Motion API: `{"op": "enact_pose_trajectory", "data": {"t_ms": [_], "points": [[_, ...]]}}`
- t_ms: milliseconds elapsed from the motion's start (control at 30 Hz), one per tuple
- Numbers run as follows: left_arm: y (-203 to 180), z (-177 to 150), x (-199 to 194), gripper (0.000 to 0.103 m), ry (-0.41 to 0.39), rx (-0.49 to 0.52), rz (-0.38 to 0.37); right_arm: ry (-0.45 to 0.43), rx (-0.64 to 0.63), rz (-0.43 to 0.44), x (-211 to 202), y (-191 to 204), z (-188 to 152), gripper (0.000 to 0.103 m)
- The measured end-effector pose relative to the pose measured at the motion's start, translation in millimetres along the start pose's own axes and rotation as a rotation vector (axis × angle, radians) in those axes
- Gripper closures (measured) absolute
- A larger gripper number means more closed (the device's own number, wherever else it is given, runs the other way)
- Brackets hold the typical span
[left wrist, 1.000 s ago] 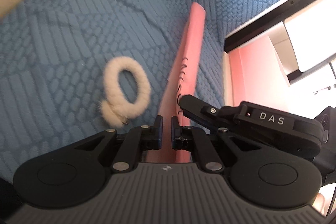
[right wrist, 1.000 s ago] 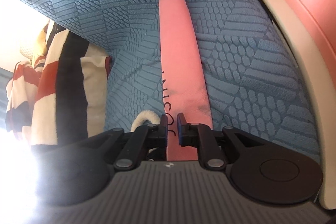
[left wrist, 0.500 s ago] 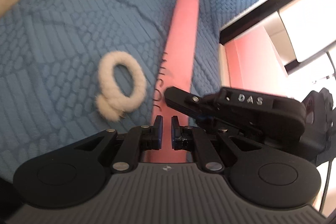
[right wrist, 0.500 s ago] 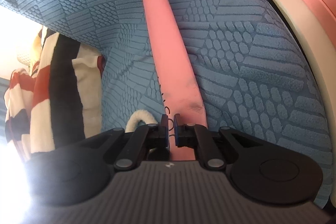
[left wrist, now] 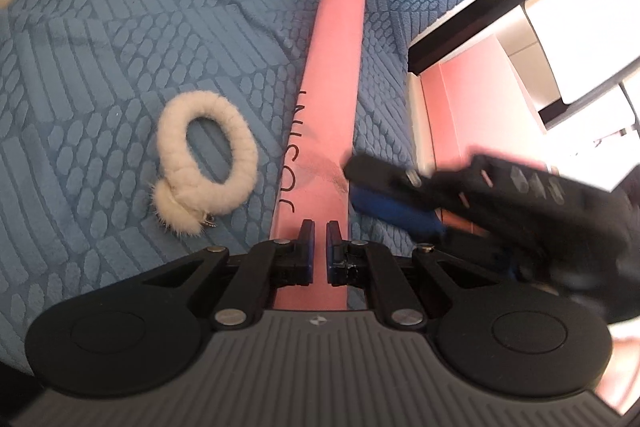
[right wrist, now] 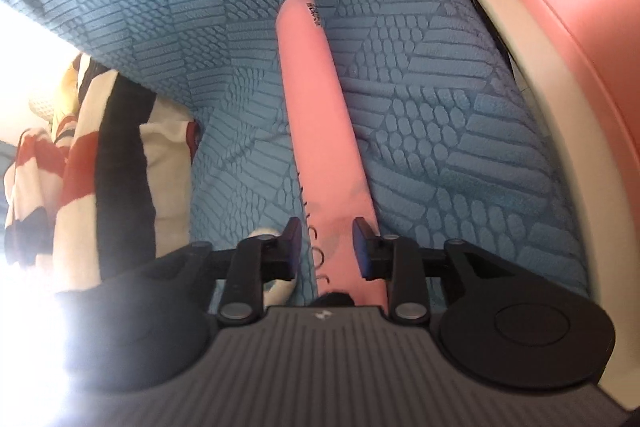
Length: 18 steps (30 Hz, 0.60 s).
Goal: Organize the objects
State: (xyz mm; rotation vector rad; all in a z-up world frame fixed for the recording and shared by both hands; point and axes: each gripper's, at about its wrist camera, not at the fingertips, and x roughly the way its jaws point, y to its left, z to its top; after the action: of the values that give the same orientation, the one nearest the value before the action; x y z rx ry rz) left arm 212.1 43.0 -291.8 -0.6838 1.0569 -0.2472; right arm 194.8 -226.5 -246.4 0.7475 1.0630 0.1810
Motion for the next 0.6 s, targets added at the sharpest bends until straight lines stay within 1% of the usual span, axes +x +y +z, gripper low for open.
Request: {"op": "enact_pose_trajectory", "data": {"t_ms": [67, 133, 233, 333, 400, 433, 467, 600], "points": [[2, 0, 0, 0.095, 0.000, -0.018, -0.006, -0.010, -0.021, -0.018, -13, -2, -10, 0.071], [1, 2, 2, 0.095, 0.002, -0.027, -0.009, -0.015, -0.022, -0.017, -27, -8, -20, 0.071], [0, 5, 4, 0.095, 0.004, -0.033, -0.009, -0.015, 0.031, 0.002, -49, -23, -31, 0.071], [0, 5, 4, 0.095, 0.004, -0.033, -0.008, -0.019, 0.067, 0.000, -66, -31, -45, 0.071], [0, 6, 5, 0.095, 0.005, -0.039, -0.010, -0.011, 0.083, 0.000, -73, -35, -56, 0.064], [0, 7, 7, 0.095, 0.007, -0.043, -0.012, -0.007, 0.098, -0.001, -76, -38, -62, 0.054], [-1, 9, 9, 0.095, 0.008, -0.048, -0.014, -0.003, 0.113, -0.001, -78, -41, -69, 0.048], [0, 10, 9, 0.095, 0.013, -0.059, -0.020, 0.054, 0.161, -0.001, -69, -52, -95, 0.047]]}}
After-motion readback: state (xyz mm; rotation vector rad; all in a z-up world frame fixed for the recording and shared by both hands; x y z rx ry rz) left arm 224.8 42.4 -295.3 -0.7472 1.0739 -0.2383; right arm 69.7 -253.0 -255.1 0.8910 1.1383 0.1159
